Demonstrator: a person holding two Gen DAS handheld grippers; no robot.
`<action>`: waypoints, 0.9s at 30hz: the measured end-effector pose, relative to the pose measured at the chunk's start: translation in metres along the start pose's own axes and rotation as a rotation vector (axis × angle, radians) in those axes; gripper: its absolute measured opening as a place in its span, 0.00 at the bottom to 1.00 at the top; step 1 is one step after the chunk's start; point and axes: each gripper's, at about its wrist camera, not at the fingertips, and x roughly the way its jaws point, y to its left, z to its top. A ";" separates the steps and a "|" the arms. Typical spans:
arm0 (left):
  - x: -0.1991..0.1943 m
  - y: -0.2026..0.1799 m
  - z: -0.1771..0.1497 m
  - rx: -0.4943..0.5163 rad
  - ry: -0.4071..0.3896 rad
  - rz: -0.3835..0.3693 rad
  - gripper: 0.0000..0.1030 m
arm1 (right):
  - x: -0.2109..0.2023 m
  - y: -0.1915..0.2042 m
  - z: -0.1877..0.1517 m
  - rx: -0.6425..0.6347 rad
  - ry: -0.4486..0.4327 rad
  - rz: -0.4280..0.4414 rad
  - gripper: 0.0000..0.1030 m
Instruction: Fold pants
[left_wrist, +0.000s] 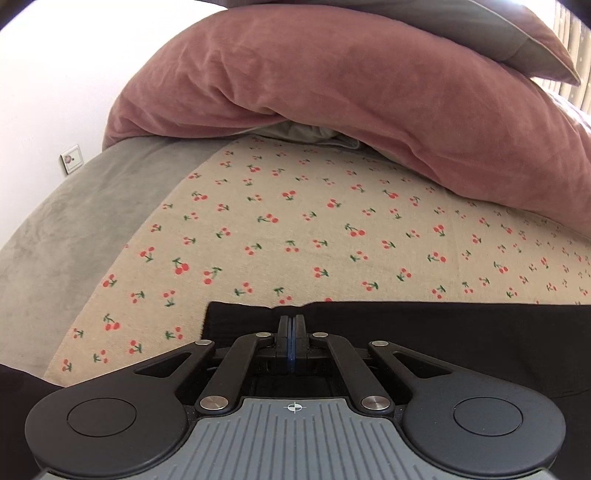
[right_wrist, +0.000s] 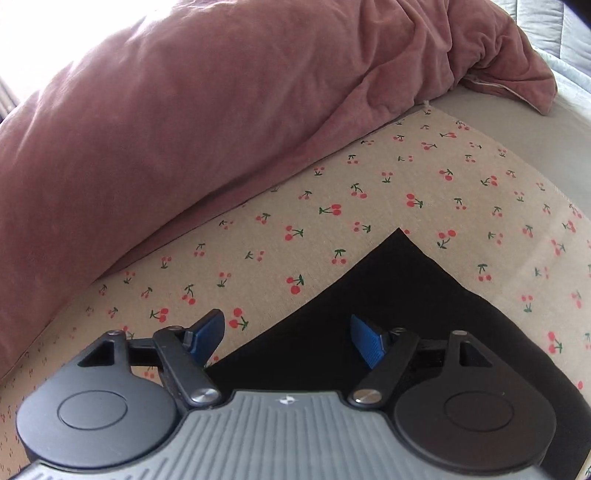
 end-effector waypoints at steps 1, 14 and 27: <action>-0.001 0.006 0.002 -0.018 -0.004 -0.004 0.00 | 0.002 0.002 -0.001 0.003 -0.005 -0.025 0.71; -0.015 0.023 0.013 -0.249 0.093 -0.216 0.61 | -0.045 -0.022 -0.010 0.007 -0.124 -0.011 0.03; 0.041 -0.050 0.019 -0.084 0.152 0.141 0.00 | -0.093 -0.035 -0.007 -0.032 -0.177 0.081 0.03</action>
